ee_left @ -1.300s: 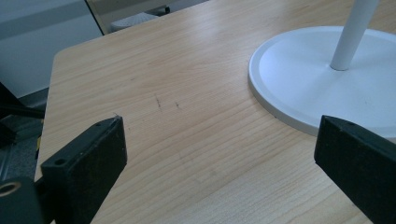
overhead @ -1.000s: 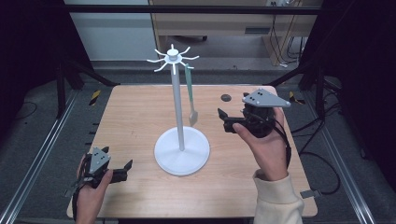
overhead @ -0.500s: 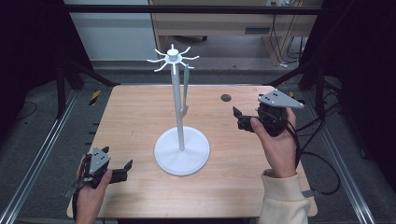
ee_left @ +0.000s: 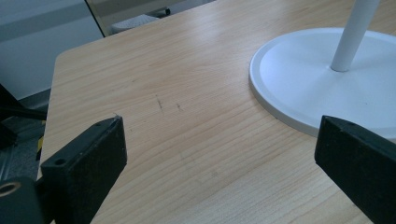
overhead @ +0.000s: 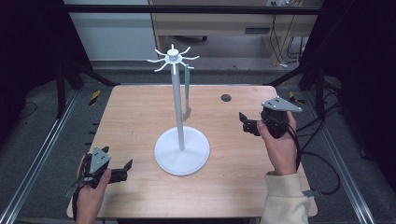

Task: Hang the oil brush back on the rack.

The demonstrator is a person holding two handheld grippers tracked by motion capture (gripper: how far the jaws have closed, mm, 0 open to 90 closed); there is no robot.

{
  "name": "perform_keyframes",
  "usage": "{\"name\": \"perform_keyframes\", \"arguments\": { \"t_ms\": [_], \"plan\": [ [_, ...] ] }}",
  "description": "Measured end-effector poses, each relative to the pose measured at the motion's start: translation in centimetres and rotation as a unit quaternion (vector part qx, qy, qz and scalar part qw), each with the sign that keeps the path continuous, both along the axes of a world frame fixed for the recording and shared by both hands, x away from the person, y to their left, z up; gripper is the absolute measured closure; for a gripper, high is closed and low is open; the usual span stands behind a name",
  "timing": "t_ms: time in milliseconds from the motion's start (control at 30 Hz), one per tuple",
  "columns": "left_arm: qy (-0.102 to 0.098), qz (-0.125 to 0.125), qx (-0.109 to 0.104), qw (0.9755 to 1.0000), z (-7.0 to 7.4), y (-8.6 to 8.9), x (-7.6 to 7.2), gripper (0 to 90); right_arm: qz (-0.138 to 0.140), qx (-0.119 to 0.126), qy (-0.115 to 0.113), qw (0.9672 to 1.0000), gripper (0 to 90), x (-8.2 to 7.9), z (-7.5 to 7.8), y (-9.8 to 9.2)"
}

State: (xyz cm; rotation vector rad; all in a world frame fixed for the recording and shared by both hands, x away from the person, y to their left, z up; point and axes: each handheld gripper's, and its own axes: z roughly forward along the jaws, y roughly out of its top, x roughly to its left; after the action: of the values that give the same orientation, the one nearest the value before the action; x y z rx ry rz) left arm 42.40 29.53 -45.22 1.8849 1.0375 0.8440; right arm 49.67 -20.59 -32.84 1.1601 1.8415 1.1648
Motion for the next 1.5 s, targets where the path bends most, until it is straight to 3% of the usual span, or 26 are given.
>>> {"name": "perform_keyframes", "arguments": {
  "t_ms": [900,1267,1367,1500],
  "plan": [
    [0.002,-0.001,-0.001,1.0000,0.0,0.1,0.2,1.8,0.004,-0.018,0.064,0.9978,9.5,2.4,-5.9,-0.6],
    [0.006,0.003,-0.011,0.9999,-0.1,0.6,0.4,1.8,0.009,-0.017,0.089,0.9958,10.2,3.0,-9.2,-0.4],
    [0.007,0.003,-0.010,0.9999,-0.2,0.7,0.5,1.8,0.016,-0.001,0.099,0.9950,10.8,3.3,-10.2,-0.3],
    [0.008,0.001,-0.008,0.9999,-0.3,0.6,0.6,1.8,0.023,-0.013,0.112,0.9934,11.0,3.4,-11.7,0.4]
  ]
}}
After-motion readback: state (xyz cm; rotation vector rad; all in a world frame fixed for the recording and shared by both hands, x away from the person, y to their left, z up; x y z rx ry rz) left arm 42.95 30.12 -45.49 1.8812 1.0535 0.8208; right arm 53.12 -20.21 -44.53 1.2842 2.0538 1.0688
